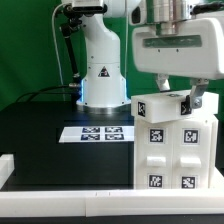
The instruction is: Assemble cabinet
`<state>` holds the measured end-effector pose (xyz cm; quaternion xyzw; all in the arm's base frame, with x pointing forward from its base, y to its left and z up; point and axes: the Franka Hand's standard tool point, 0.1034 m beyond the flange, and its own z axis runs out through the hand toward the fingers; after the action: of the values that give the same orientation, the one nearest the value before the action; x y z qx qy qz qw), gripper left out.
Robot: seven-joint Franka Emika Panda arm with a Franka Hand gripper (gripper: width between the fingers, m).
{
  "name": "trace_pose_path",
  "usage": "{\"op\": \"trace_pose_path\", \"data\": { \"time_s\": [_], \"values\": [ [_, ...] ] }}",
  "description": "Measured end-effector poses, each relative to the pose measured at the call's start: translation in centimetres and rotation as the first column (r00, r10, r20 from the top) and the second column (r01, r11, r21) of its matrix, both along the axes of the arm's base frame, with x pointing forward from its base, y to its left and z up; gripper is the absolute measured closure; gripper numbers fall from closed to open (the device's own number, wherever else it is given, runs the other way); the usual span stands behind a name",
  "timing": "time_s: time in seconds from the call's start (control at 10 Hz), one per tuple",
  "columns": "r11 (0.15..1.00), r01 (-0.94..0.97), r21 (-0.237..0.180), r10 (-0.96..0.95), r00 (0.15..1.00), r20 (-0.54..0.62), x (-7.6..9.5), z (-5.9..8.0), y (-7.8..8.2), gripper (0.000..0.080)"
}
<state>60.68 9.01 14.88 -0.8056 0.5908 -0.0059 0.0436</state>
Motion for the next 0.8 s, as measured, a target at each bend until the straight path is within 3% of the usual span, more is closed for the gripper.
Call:
{"op": "trace_pose_path", "data": {
  "time_s": [0.4,0.8],
  "values": [
    [0.911,0.408,0.056,-0.407,0.913,-0.029,0.08,-0.03,0.31,0.0238],
    [0.766,0.638,0.085,-0.634,0.77,-0.074,0.23,0.1,0.01,0.0238]
  ]
}}
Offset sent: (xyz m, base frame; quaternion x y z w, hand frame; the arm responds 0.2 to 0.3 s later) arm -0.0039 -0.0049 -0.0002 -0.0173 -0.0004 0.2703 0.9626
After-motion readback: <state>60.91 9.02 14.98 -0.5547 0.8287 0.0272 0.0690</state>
